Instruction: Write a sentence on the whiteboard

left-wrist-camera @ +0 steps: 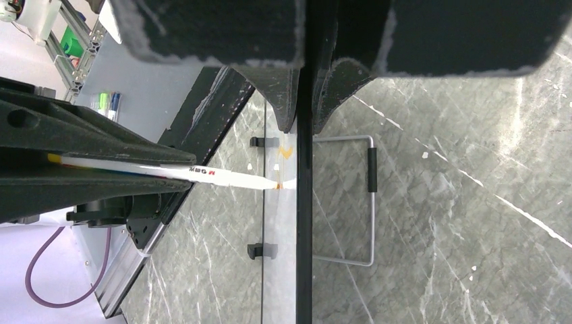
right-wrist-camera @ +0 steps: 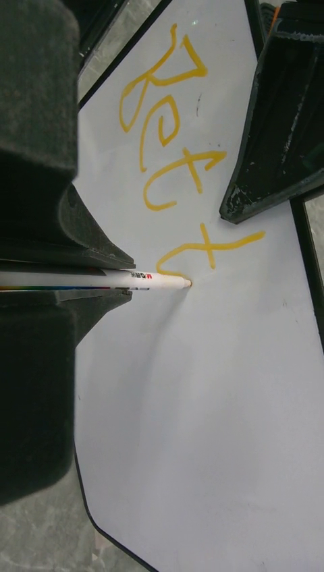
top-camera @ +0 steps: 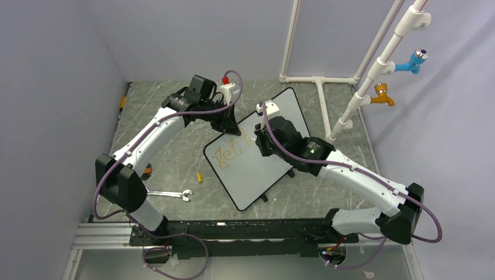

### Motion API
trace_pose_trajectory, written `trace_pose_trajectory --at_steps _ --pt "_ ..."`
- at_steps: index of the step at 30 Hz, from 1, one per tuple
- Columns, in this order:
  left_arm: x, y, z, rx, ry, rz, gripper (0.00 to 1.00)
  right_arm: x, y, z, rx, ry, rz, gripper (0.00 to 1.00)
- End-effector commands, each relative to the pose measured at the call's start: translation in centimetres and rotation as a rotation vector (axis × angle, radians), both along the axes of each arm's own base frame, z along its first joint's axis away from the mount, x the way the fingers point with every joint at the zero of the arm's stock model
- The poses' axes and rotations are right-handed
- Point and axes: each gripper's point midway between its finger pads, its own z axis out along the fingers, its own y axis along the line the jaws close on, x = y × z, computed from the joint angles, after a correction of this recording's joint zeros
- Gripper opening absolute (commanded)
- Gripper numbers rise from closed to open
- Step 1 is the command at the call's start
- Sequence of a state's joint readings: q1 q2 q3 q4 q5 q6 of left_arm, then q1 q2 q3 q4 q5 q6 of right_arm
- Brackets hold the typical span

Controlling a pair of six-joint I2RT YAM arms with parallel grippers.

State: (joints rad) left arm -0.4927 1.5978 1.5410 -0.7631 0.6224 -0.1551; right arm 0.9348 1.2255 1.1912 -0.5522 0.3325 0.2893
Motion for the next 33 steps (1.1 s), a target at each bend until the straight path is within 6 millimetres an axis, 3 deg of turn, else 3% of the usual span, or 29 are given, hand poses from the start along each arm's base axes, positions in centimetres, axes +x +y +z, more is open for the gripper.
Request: trace_pose_trajectory --at_steps 1,33 --pt "2.9 2.6 0.2 0.135 -0.194 0.071 0.0 0.9 -0.8 3.2 0.068 -0.081 -0.028 0.0" --pt "3.0 2.7 0.1 0.143 -0.197 0.074 0.0 0.9 -3.4 3.5 0.186 -0.077 -0.001 0.0"
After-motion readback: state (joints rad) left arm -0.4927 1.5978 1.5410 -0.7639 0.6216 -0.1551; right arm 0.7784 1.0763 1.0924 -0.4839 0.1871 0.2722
